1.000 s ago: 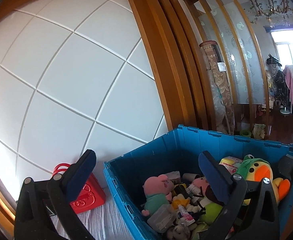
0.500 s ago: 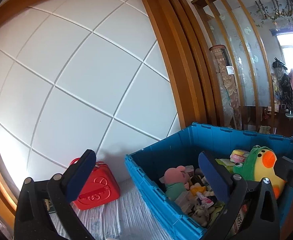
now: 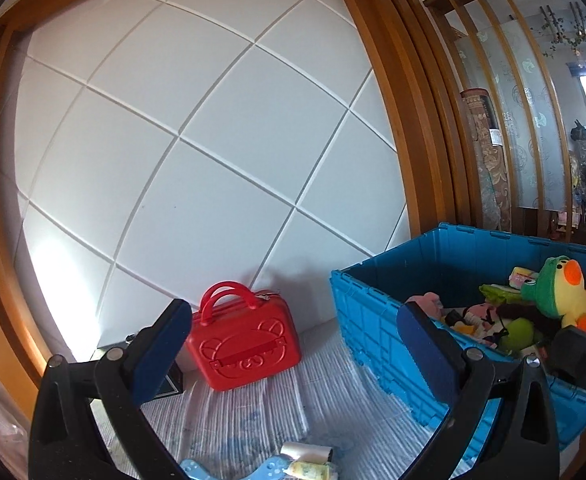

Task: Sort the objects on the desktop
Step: 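Grasp the yellow snack packet with the right tool while the left tool grasps the blue plastic toy, then lift the snack packet and blue toy and carry both over the crate, then open both tools to drop the packet and toy into the crate, then grasp the white lint roller with the right tool while the left tool grasps the paracetamol box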

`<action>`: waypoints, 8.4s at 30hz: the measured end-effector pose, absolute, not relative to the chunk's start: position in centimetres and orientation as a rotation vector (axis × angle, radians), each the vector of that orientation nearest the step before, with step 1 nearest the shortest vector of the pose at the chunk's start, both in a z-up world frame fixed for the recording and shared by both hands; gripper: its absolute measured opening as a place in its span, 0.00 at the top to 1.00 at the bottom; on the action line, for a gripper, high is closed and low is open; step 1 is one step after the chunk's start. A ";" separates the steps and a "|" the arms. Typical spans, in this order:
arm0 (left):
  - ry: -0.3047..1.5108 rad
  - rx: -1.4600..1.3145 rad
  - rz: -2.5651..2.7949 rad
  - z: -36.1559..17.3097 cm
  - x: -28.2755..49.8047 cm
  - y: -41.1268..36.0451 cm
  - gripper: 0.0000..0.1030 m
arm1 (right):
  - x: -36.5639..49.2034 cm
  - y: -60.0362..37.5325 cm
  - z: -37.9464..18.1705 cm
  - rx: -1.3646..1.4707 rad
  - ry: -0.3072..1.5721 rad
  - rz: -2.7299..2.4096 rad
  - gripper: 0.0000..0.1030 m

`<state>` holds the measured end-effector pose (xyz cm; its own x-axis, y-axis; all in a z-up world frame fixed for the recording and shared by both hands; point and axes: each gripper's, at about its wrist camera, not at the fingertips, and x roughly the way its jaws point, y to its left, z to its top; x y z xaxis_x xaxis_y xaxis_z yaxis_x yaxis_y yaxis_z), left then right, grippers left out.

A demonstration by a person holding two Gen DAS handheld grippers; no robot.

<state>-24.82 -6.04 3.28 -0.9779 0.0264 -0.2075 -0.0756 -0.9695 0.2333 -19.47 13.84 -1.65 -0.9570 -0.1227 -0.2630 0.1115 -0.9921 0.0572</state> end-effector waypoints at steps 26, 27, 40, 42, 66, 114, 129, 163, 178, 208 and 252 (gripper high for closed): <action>0.375 -0.618 3.347 -7.1 -26.0 -29.2 0.00 | -32.0 -1.2 -18.9 0.874 0.113 -2.605 0.01; 0.379 -0.641 3.348 -7.9 -26.4 -29.2 0.00 | -32.5 -1.5 -19.9 0.889 0.133 -2.578 0.01; 0.374 -1.021 3.144 -18.0 -32.5 -29.1 0.00 | -42.2 -6.7 -35.4 1.287 0.418 -2.139 0.44; 0.359 -1.052 3.094 -19.3 -33.6 -29.1 0.00 | -43.1 -6.9 -36.5 1.318 0.425 -2.119 0.47; 0.561 -1.201 2.133 -36.3 -43.2 -25.5 0.33 | -44.4 -6.3 -38.2 1.415 0.304 -2.101 0.84; 0.524 -0.787 2.766 -16.9 -31.2 -18.1 0.00 | -27.4 2.2 -12.9 0.833 0.057 -2.678 0.85; 0.579 -1.158 2.392 -34.3 -37.5 -15.4 0.17 | -31.9 5.0 -20.4 1.073 0.007 -2.574 0.85; 0.529 -0.895 2.498 -20.2 -32.3 -17.2 0.61 | -31.2 4.2 -15.8 0.880 -0.045 -2.626 0.85; 0.541 -0.482 2.444 -5.7 -31.6 -2.7 0.61 | -21.7 13.4 -2.1 0.516 -0.056 -2.989 0.85; 0.535 -0.409 2.715 -1.0 -34.2 16.0 0.00 | -28.8 36.4 2.7 0.369 -0.369 -3.029 0.32; 0.380 -0.956 3.006 -20.1 -27.4 -21.3 0.00 | -39.8 -2.0 -23.6 1.007 0.265 -2.359 0.06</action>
<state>-27.37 -21.31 -20.13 -0.8184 -0.1052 -0.5649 -0.0388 -0.9707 0.2371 -39.78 -2.02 -23.62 -0.5640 -0.4143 -0.7143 0.5623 -0.8262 0.0352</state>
